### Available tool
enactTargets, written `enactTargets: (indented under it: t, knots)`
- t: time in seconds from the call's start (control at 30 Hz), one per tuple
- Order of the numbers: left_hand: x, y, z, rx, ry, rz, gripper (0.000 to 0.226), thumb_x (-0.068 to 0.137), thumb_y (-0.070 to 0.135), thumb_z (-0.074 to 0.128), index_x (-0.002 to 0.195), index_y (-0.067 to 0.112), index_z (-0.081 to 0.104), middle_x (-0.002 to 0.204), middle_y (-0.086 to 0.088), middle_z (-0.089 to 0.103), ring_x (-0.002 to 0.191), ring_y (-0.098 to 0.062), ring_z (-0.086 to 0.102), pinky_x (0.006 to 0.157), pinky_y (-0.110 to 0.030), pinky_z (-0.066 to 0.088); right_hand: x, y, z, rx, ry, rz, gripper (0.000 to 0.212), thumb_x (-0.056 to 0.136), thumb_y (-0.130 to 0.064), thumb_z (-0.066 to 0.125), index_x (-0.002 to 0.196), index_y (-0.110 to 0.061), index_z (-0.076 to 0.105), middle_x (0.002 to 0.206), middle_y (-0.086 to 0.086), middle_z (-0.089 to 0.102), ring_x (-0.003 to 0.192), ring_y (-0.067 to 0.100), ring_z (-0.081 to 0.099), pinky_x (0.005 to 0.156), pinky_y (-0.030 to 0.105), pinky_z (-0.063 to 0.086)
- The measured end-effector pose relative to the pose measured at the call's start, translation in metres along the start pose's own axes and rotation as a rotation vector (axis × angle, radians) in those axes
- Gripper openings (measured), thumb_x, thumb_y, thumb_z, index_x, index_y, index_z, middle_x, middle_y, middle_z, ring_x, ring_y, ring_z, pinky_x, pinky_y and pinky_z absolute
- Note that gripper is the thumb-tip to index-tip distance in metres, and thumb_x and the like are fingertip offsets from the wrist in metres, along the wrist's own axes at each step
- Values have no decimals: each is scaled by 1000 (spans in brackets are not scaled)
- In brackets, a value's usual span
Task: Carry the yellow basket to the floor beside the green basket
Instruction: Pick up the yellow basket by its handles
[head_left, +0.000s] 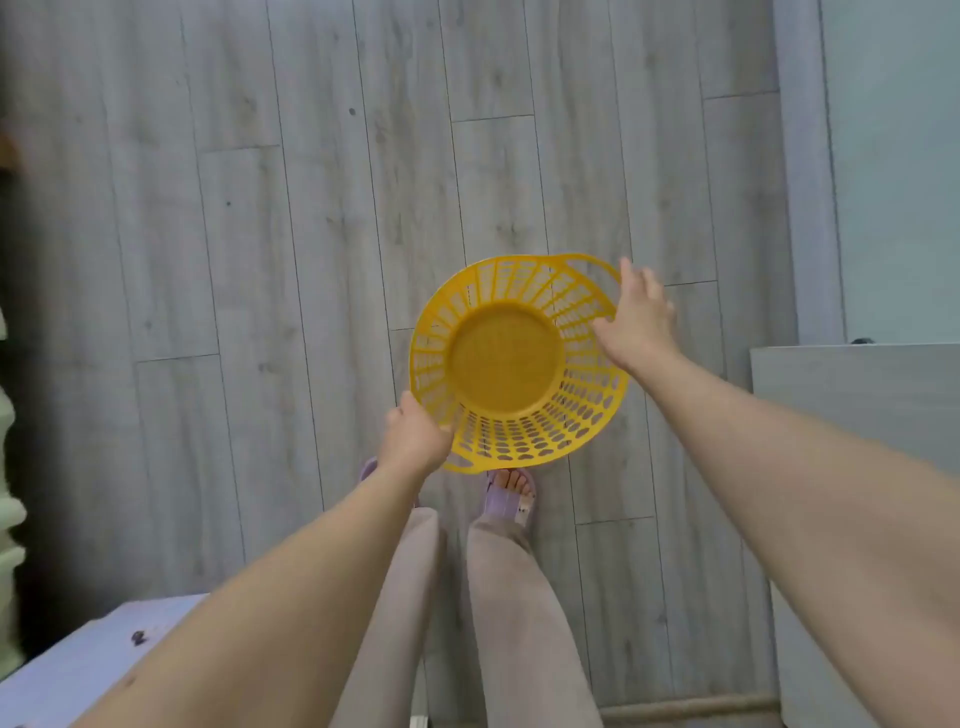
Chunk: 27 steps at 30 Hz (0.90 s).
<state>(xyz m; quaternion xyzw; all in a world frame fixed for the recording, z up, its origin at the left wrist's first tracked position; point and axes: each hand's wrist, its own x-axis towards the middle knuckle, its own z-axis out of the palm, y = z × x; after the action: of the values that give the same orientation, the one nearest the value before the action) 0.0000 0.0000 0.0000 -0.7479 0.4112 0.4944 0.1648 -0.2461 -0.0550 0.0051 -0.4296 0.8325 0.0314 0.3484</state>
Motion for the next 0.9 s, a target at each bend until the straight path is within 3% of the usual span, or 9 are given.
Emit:
enactTargets:
  t: [0.17, 0.3, 0.43, 0.53, 0.63, 0.8, 0.9]
  knots:
    - [12, -6, 17, -53, -39, -83, 64, 87, 32, 49, 145, 26, 22, 126, -17, 60, 111, -40, 59, 94, -50, 51, 20, 3, 12, 219, -40, 145, 76, 81, -22, 58, 148, -15, 23, 152, 16, 32, 139, 34, 32, 112, 41, 29]
    - [14, 0, 15, -174, -8, -99, 64, 89, 18, 34, 148, 32, 13, 119, -19, 59, 88, -38, 66, 70, -43, 60, 24, 2, 20, 222, -6, 173, 41, 85, -18, 52, 125, -9, 58, 133, 20, 54, 122, 34, 51, 101, 35, 40]
    - [12, 8, -12, -80, 76, -107, 51, 90, 9, 33, 141, 10, 29, 125, -25, 57, 105, -45, 63, 88, -52, 54, 16, -8, 15, 382, -31, 250, 27, 89, -20, 52, 108, -10, 67, 117, 16, 66, 114, 34, 57, 95, 37, 44]
    - [10, 14, -40, -79, 109, -108, 34, 86, -3, 39, 118, 0, 50, 117, -27, 62, 103, -43, 64, 87, -52, 55, 10, -15, 2, 453, -9, 252, 21, 86, -11, 50, 100, -13, 65, 102, 12, 70, 106, 29, 61, 93, 37, 45]
    - [-1, 21, -75, -160, 142, -87, 33, 87, -3, 40, 116, 0, 54, 111, -28, 66, 101, -42, 66, 85, -51, 56, -1, -32, -27, 503, -21, 214, 19, 85, -6, 48, 93, -17, 62, 84, 5, 68, 90, 20, 61, 96, 40, 48]
    - [-33, 42, -137, -258, 263, -34, 37, 93, 12, 38, 127, 8, 53, 116, -26, 66, 109, -41, 64, 94, -50, 52, -22, -69, -82, 586, -43, 119, 25, 86, -2, 43, 92, -16, 63, 69, -1, 59, 71, 17, 56, 91, 43, 50]
    - [-59, 61, -175, -254, 327, 8, 46, 87, 6, 41, 131, 9, 52, 120, -24, 66, 110, -41, 63, 95, -49, 51, -37, -96, -120, 610, -53, 56, 24, 87, -4, 42, 93, -14, 63, 68, -2, 58, 65, 13, 55, 90, 43, 51]
